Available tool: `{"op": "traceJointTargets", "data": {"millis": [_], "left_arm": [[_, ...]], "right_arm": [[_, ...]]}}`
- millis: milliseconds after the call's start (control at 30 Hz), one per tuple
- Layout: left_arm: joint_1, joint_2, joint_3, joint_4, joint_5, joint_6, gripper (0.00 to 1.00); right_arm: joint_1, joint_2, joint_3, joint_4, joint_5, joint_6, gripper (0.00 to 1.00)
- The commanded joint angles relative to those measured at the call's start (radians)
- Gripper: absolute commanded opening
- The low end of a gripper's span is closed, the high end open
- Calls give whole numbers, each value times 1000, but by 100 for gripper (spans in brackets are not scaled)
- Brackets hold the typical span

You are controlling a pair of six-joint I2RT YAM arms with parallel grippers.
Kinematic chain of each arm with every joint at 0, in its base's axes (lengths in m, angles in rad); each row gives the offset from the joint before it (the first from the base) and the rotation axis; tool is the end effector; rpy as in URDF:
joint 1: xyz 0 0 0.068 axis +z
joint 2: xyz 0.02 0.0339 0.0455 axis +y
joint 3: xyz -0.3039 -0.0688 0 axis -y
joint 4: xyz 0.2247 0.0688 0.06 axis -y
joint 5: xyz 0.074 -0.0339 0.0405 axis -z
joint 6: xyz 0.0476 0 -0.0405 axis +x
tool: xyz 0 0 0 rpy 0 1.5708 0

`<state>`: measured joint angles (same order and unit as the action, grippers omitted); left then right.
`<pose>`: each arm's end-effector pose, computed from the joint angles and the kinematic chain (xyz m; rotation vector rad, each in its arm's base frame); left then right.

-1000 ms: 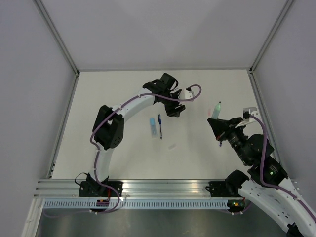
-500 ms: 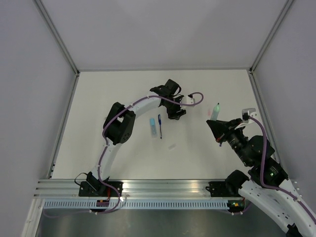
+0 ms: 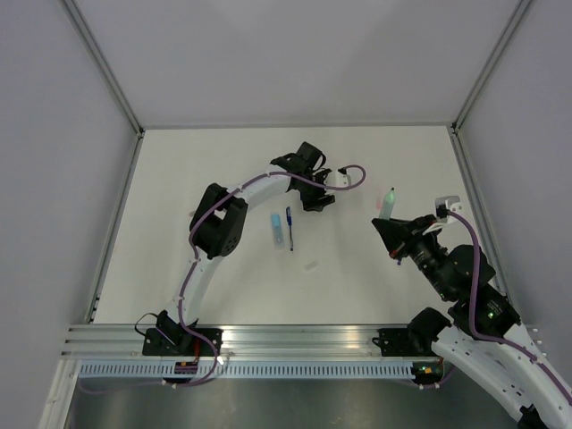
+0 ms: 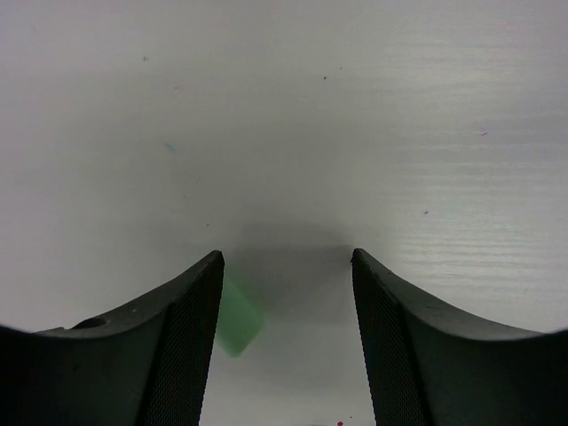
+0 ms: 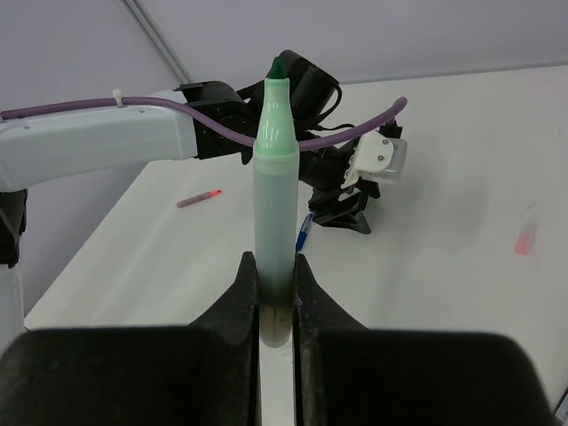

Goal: Insert the pens into the pen caps

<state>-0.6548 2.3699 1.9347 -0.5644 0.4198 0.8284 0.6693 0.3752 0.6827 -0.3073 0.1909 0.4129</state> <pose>0.4089 -0.3384 0.1863 1.8049 1.7387 -0.4672 0.0479 0.0264 0.3501 -0.0528 1.6131 0.6958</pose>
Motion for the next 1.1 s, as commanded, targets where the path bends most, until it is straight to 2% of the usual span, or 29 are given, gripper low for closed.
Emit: {"op": "traceJointTargets", "data": {"millis": [0, 433, 667, 933, 1067], "left_arm": [[14, 22, 38, 40, -21, 43, 64], [30, 52, 44, 98, -163, -60, 65], [30, 63, 81, 81, -194, -159, 66], [34, 51, 124, 64, -255, -382, 66], [37, 64, 190, 52, -365, -637, 66]], "right_arm": [[-4, 1, -5, 31, -21, -19, 0], [-4, -2, -5, 31, -33, -20, 0], [-2, -19, -3, 28, -31, -22, 0], [-4, -27, -2, 27, -38, -20, 0], [-4, -38, -2, 25, -39, -16, 0]]}}
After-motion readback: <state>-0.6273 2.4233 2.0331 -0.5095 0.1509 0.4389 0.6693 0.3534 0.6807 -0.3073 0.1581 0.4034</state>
